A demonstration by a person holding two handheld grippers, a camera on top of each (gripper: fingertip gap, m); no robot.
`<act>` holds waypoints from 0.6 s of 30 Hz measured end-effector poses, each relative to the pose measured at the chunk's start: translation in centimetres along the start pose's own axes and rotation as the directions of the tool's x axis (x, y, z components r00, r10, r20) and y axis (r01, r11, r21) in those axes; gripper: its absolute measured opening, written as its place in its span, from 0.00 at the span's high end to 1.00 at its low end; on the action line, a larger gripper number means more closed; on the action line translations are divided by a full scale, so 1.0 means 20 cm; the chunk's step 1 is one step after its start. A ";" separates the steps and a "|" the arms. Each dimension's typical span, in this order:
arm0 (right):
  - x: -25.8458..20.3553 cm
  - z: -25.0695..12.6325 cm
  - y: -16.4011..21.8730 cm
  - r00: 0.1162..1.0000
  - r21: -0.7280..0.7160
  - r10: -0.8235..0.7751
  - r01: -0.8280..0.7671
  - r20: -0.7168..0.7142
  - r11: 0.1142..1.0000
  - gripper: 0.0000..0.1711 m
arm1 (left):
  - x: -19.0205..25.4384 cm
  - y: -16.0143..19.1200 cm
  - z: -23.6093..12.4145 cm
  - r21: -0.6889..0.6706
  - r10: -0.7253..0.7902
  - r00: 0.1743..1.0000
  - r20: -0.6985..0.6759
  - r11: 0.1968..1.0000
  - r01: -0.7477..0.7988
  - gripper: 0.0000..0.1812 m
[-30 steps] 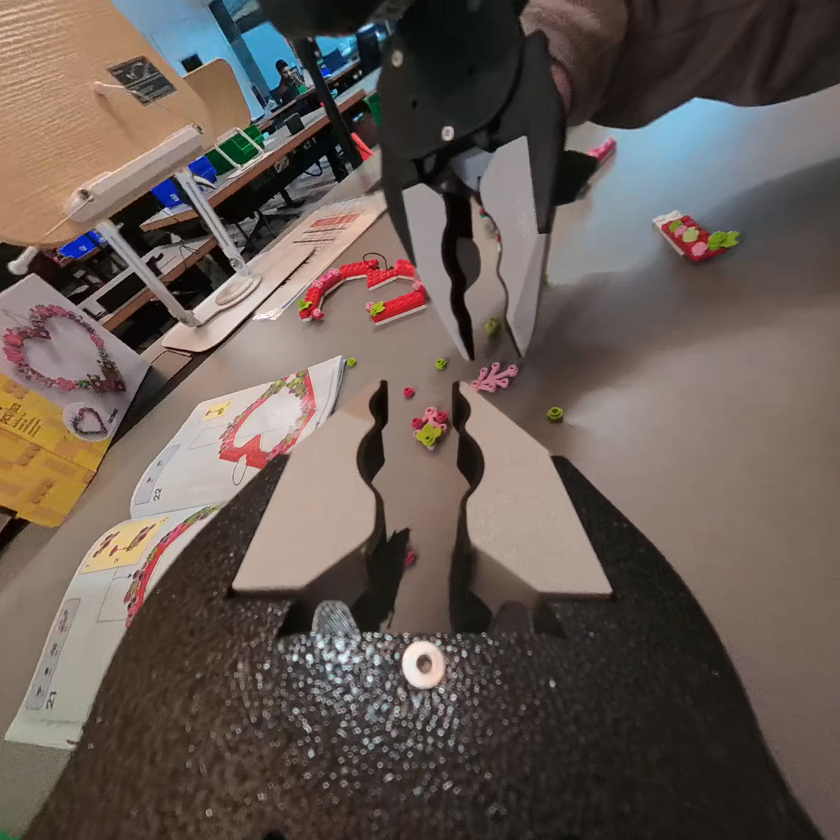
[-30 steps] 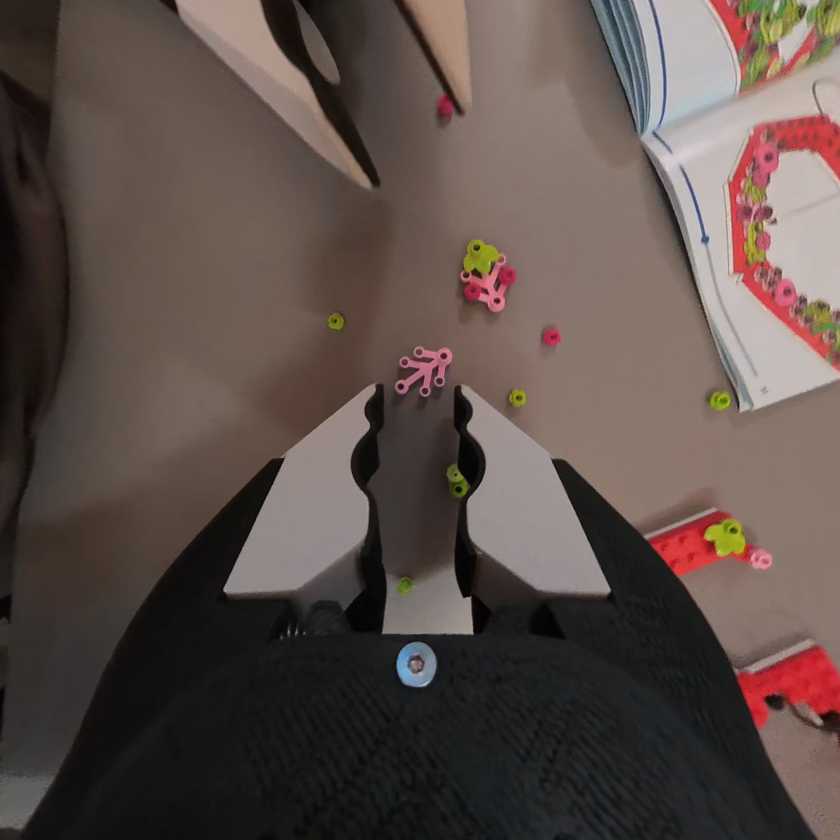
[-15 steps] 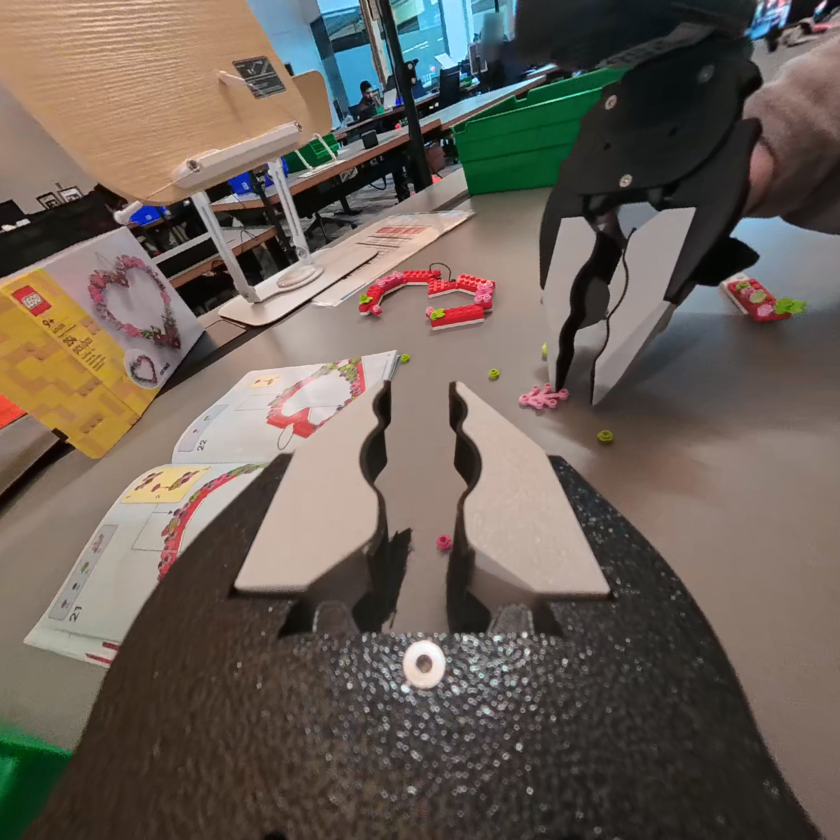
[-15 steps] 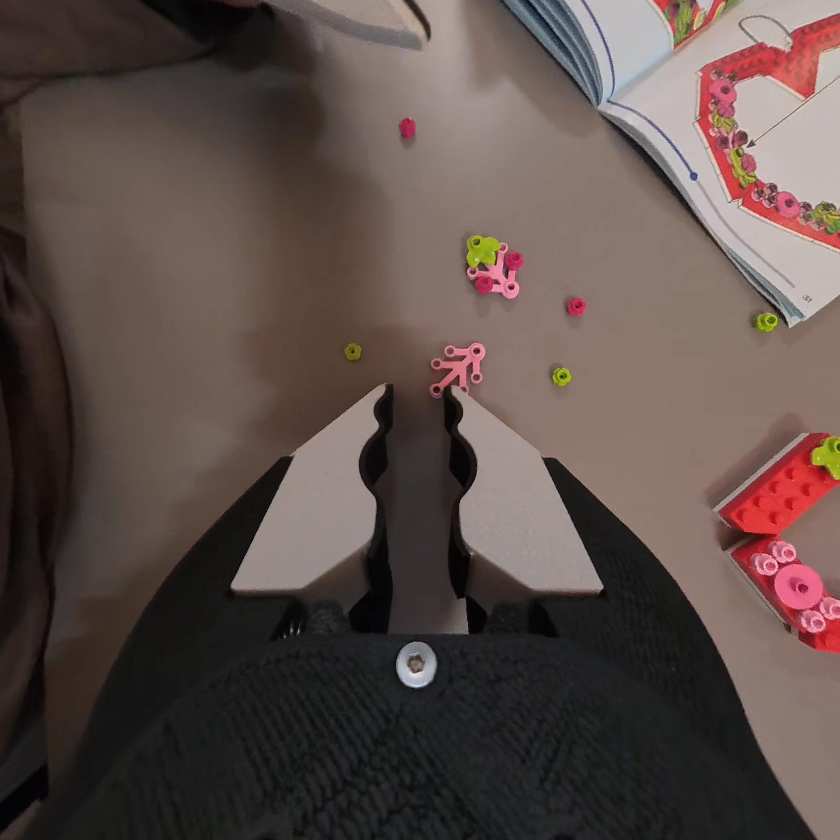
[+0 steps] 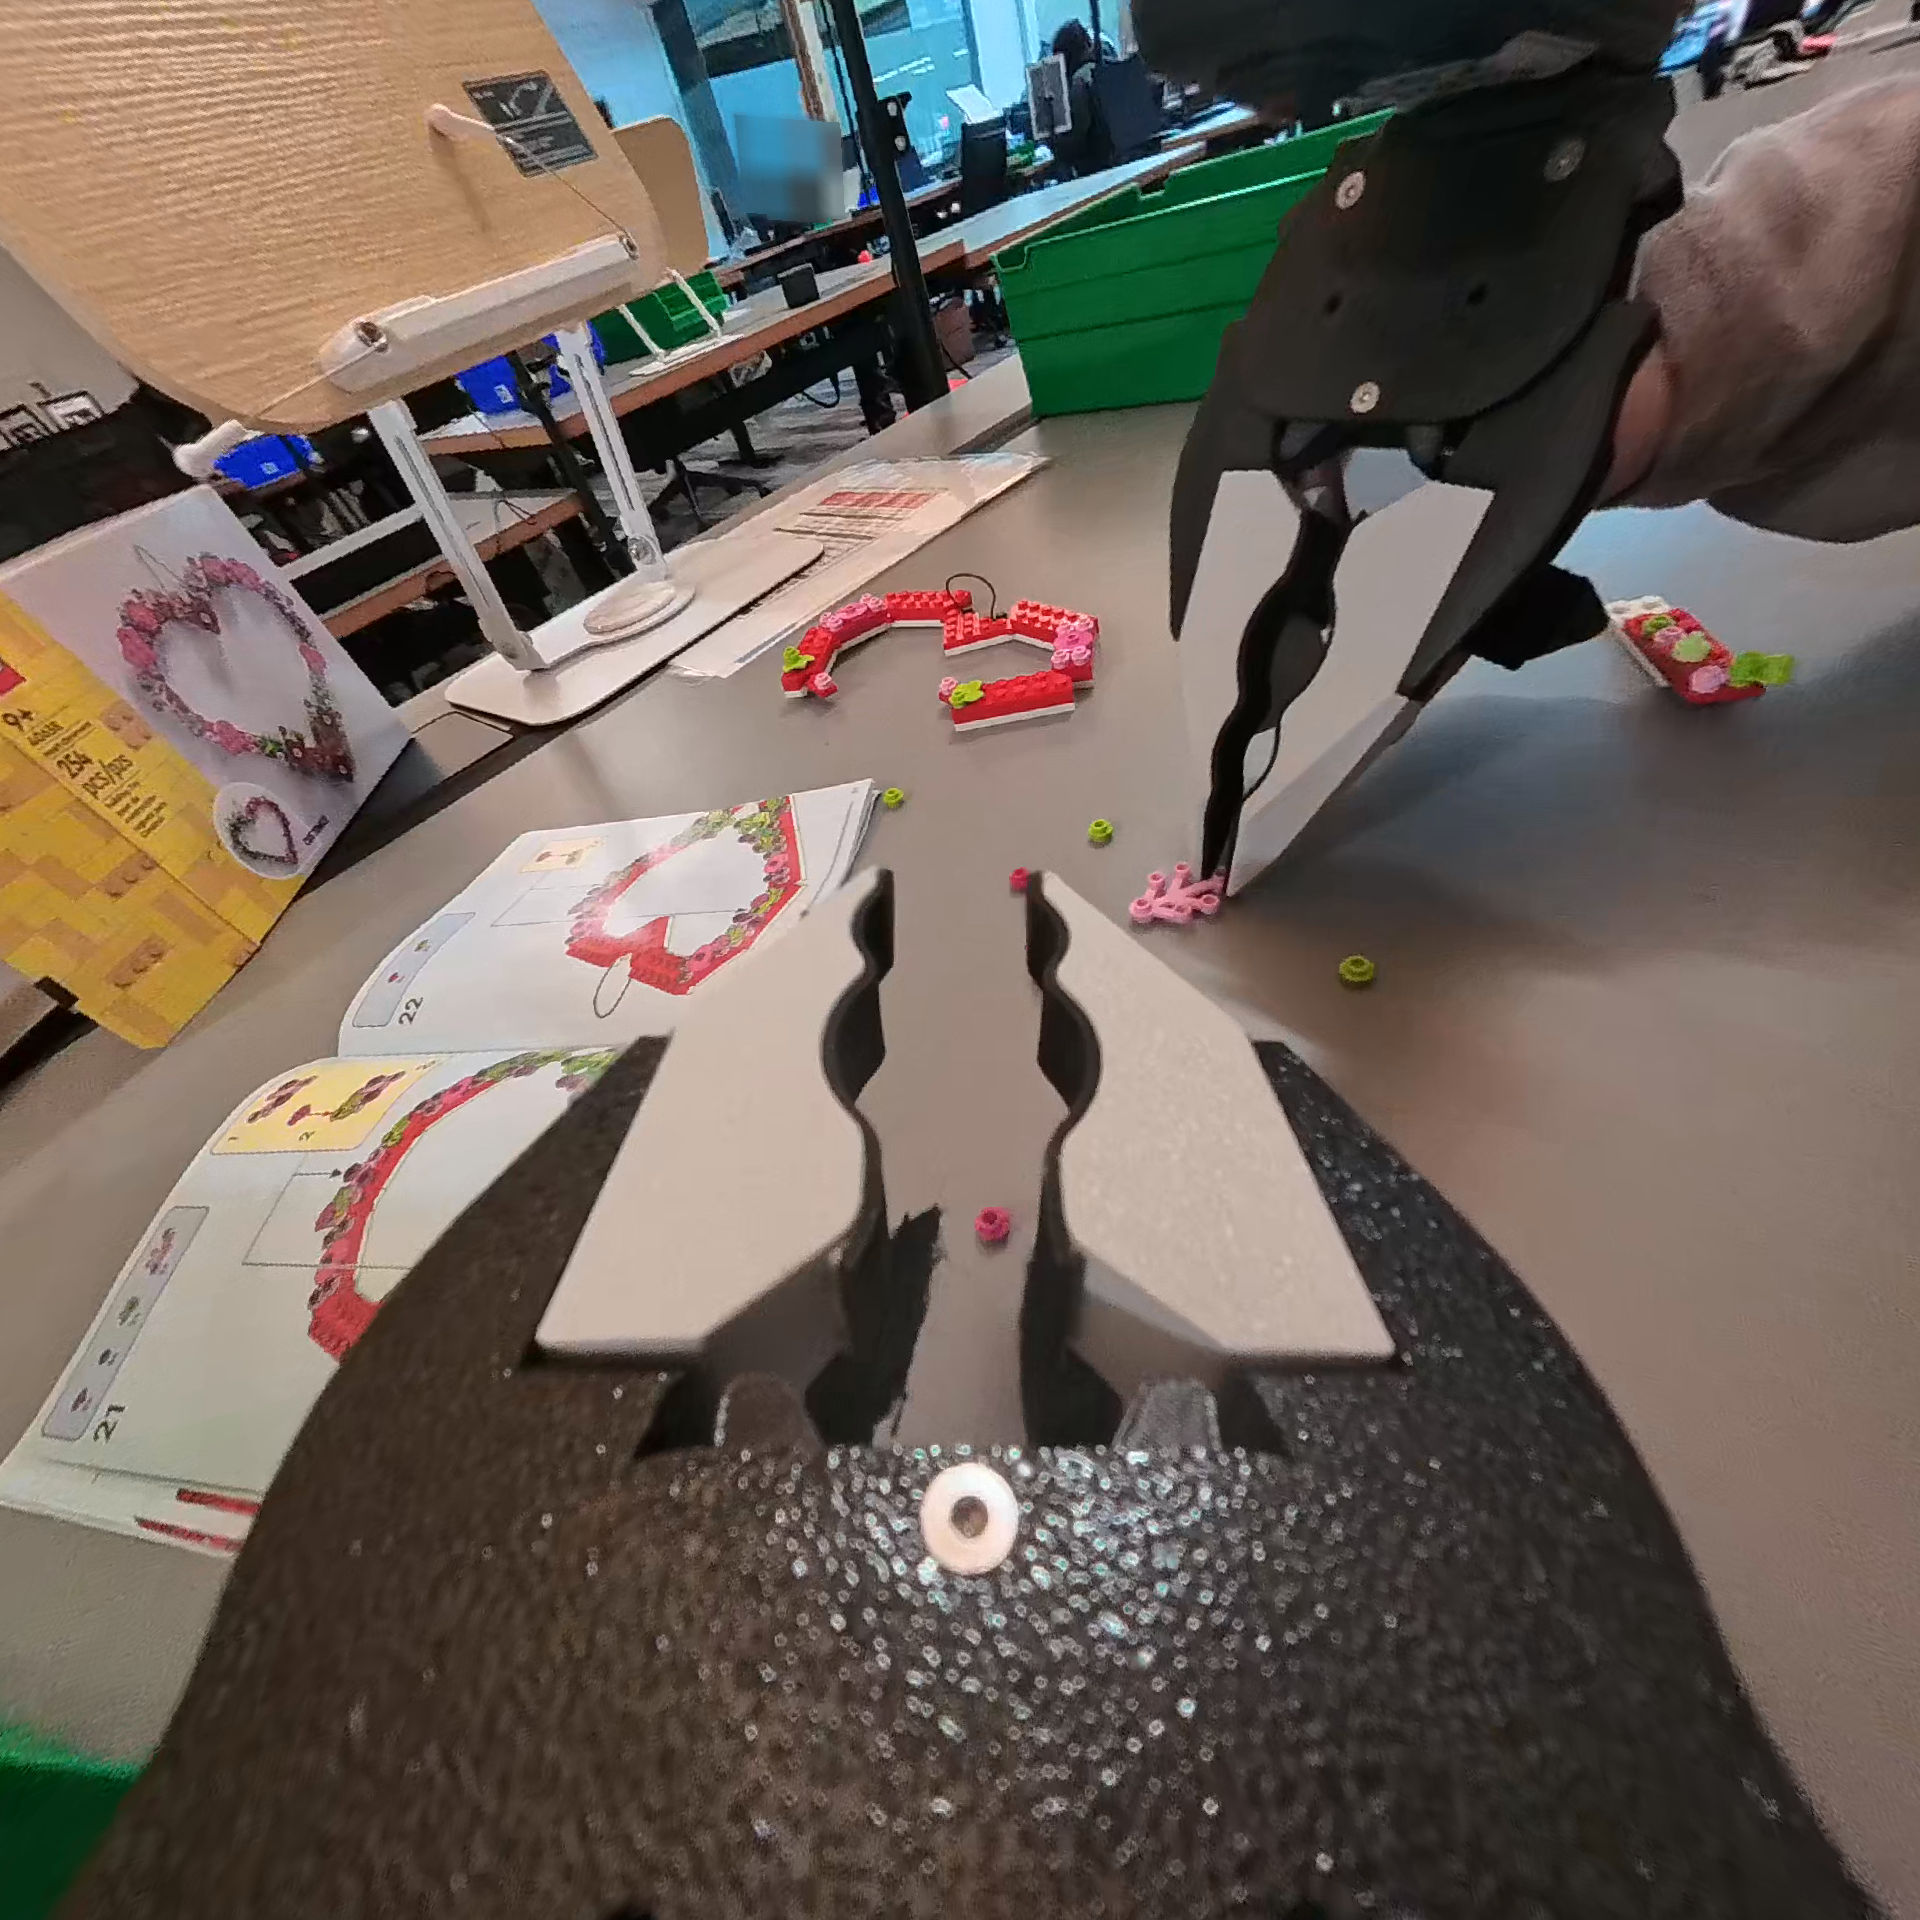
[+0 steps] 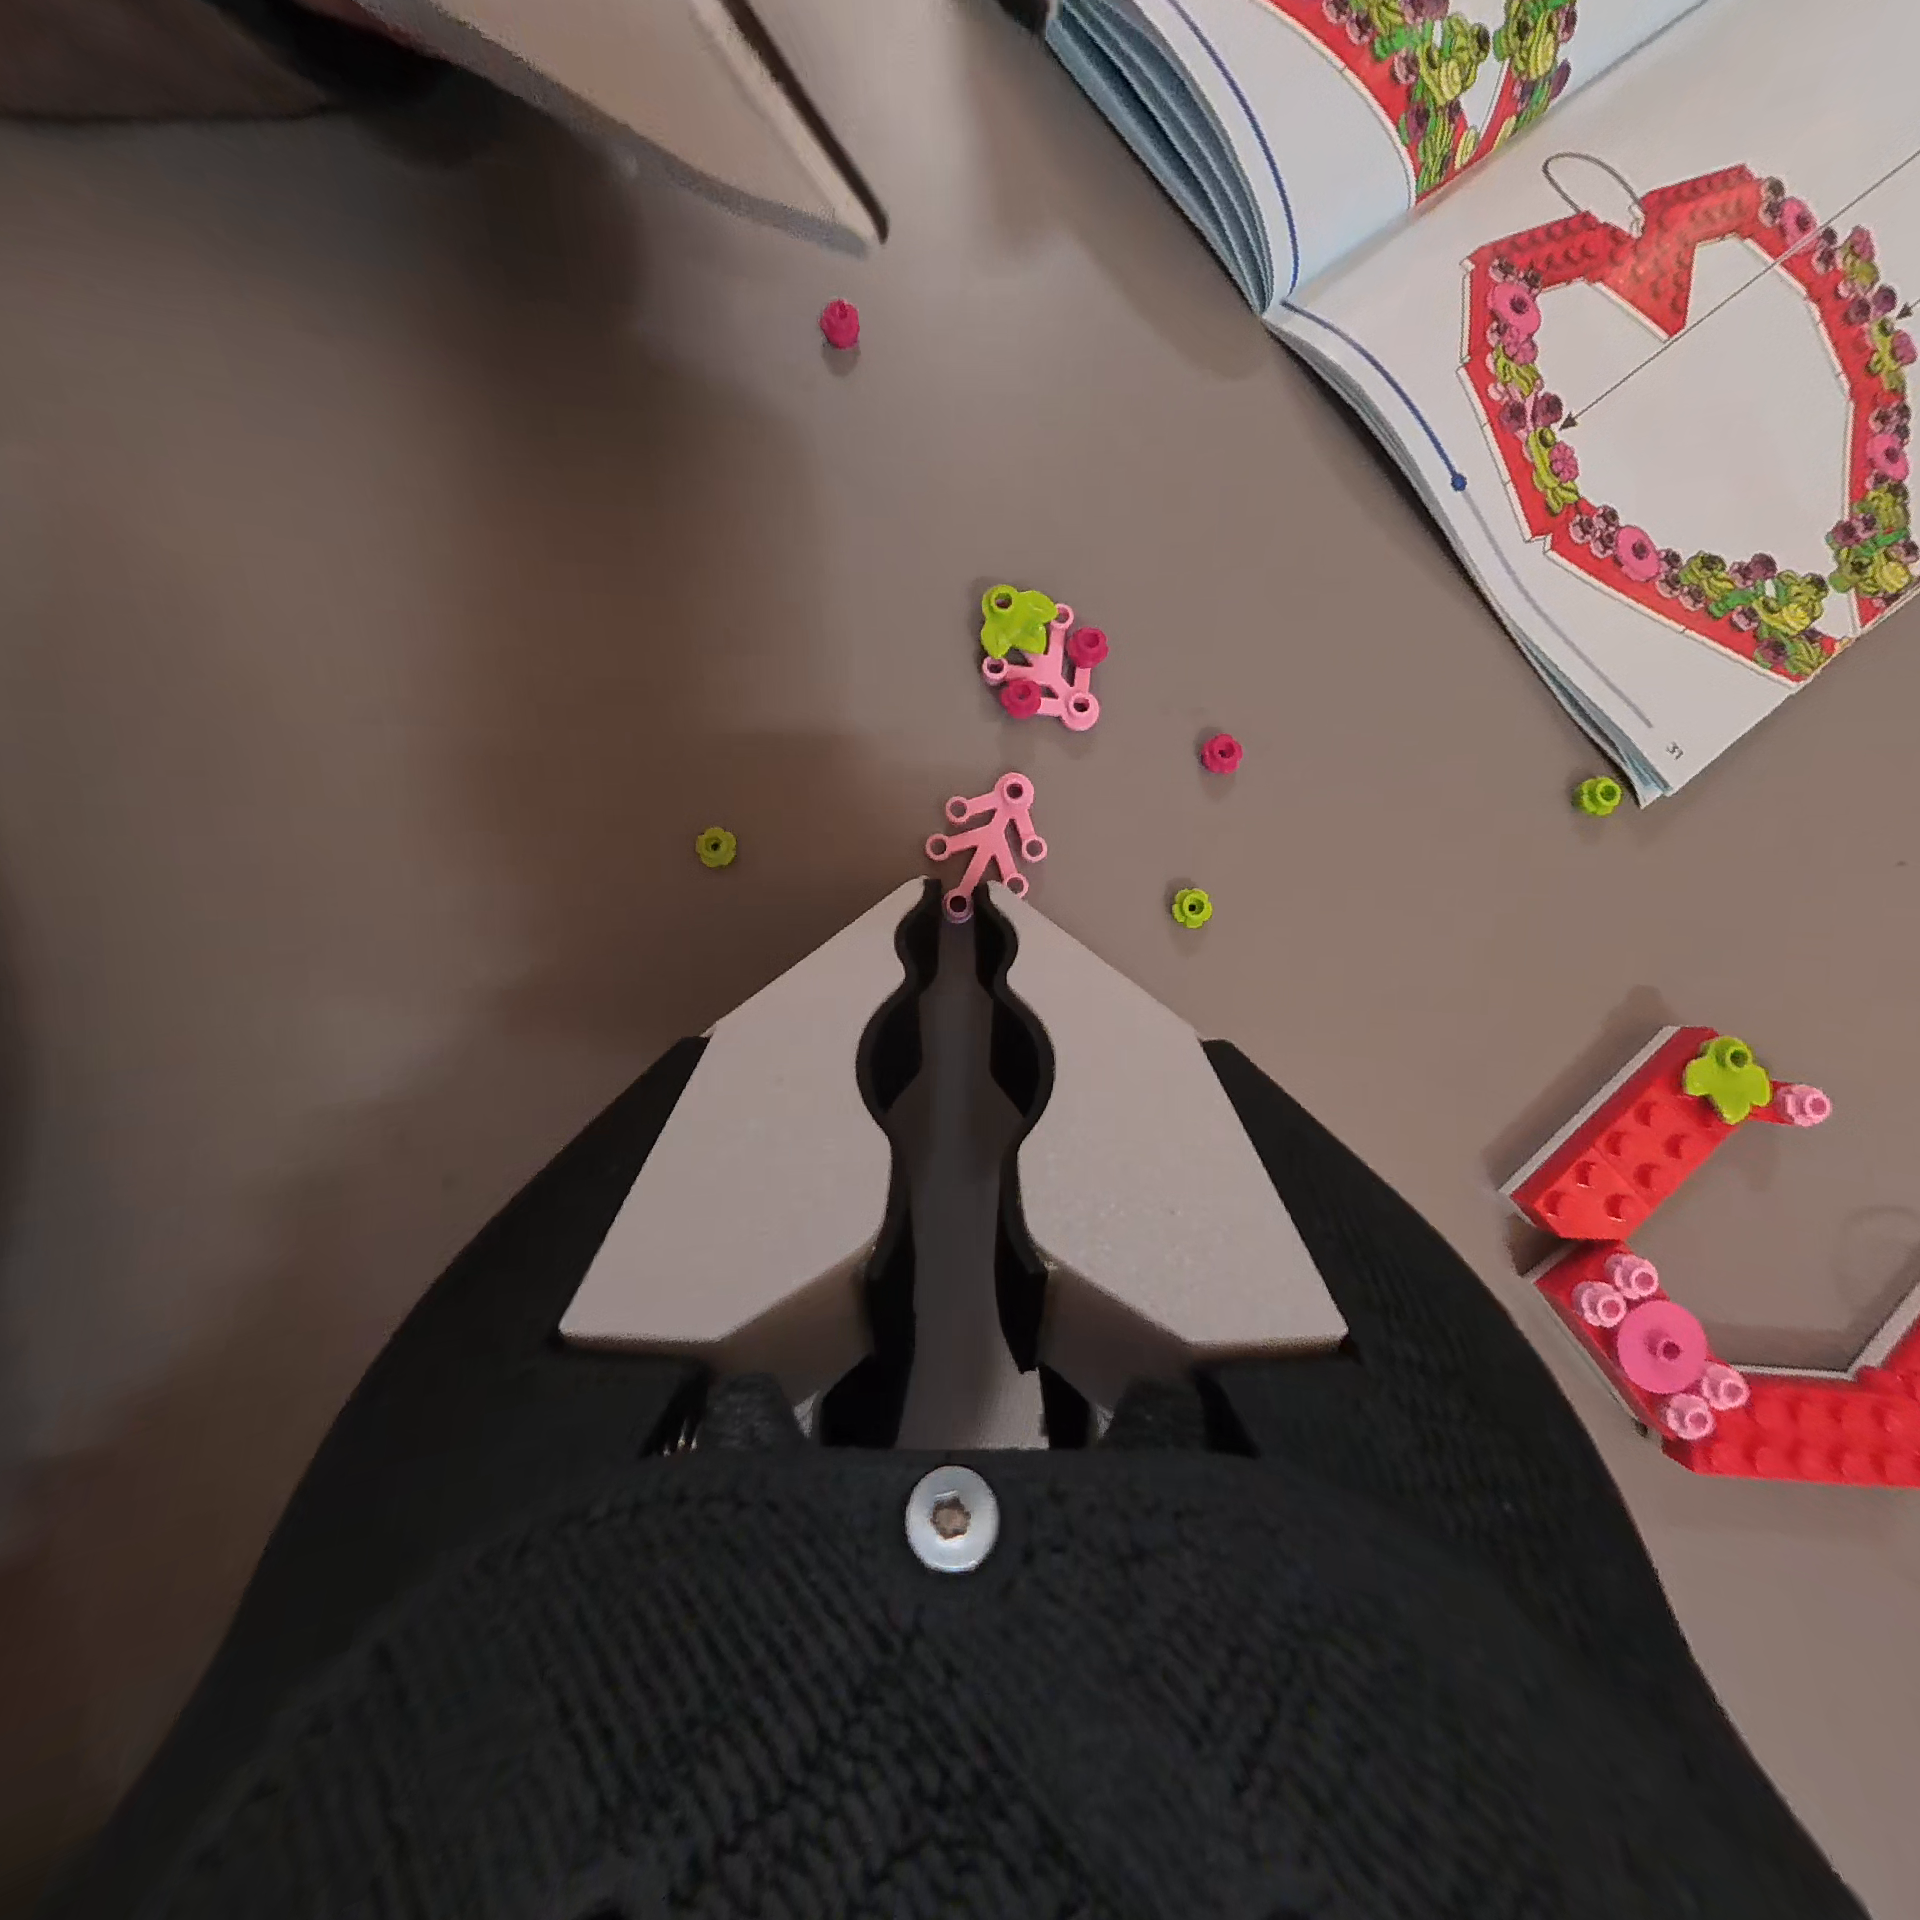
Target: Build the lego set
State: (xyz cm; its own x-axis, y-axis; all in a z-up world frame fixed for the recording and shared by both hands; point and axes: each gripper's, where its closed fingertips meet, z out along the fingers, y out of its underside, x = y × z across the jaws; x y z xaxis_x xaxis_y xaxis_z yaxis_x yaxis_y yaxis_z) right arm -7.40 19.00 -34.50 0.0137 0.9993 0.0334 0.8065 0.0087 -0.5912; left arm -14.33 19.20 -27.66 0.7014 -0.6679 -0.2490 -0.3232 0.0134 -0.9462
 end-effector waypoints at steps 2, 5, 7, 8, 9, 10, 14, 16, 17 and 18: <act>0.01 0.00 0.00 0.999 -0.003 -0.034 0.034 -0.005 0.999 0.97 | 0.02 0.00 0.01 -0.006 0.016 1.000 -0.018 1.000 -0.016 0.88; 0.01 -0.02 -0.01 0.997 0.008 -0.078 0.078 -0.002 0.997 0.98 | 0.06 0.01 0.01 -0.015 0.052 0.997 -0.048 0.998 -0.053 0.87; 0.00 -0.05 -0.03 0.994 0.035 -0.109 0.108 0.005 0.993 0.98 | 0.10 0.01 0.02 -0.014 0.083 0.993 -0.081 0.996 -0.084 0.86; -0.01 -0.06 -0.05 0.992 0.053 -0.128 0.127 0.012 0.990 0.97 | 0.12 0.01 0.02 -0.007 0.101 0.990 -0.101 0.995 -0.102 0.85; -0.02 -0.08 -0.08 0.989 0.075 -0.149 0.147 0.021 0.986 0.97 | 0.15 0.00 0.02 0.000 0.125 0.985 -0.119 0.992 -0.126 0.83; -0.03 -0.10 -0.10 0.986 0.095 -0.163 0.159 0.029 0.983 0.97 | 0.17 0.00 0.02 0.005 0.159 0.979 -0.127 0.987 -0.160 0.82; -0.09 -0.16 -0.17 0.972 0.163 -0.207 0.188 0.108 0.969 0.97 | 0.23 -0.03 0.03 0.032 0.364 0.926 -0.101 0.931 -0.363 0.80; -0.11 -0.18 -0.21 0.965 0.191 -0.221 0.192 0.142 0.963 0.97 | 0.25 -0.03 0.04 0.048 0.460 0.885 -0.066 0.888 -0.458 0.82; -0.13 -0.19 -0.22 0.958 0.203 -0.232 0.197 0.167 0.959 0.97 | 0.25 -0.03 0.04 0.040 0.490 0.870 -0.058 0.871 -0.489 0.82; -0.14 -0.20 -0.23 0.953 0.214 -0.241 0.200 0.186 0.956 0.97 | 0.26 -0.02 0.05 0.030 0.515 0.856 -0.053 0.857 -0.514 0.82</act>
State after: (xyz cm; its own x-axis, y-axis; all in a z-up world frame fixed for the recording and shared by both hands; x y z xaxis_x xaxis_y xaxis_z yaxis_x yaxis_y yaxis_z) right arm -8.79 16.03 -28.63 -0.2912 0.9564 0.0247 0.6474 0.2160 -0.7309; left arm -9.94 16.52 -28.80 0.4000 -0.6040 -0.6893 -0.6183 0.3774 -0.6894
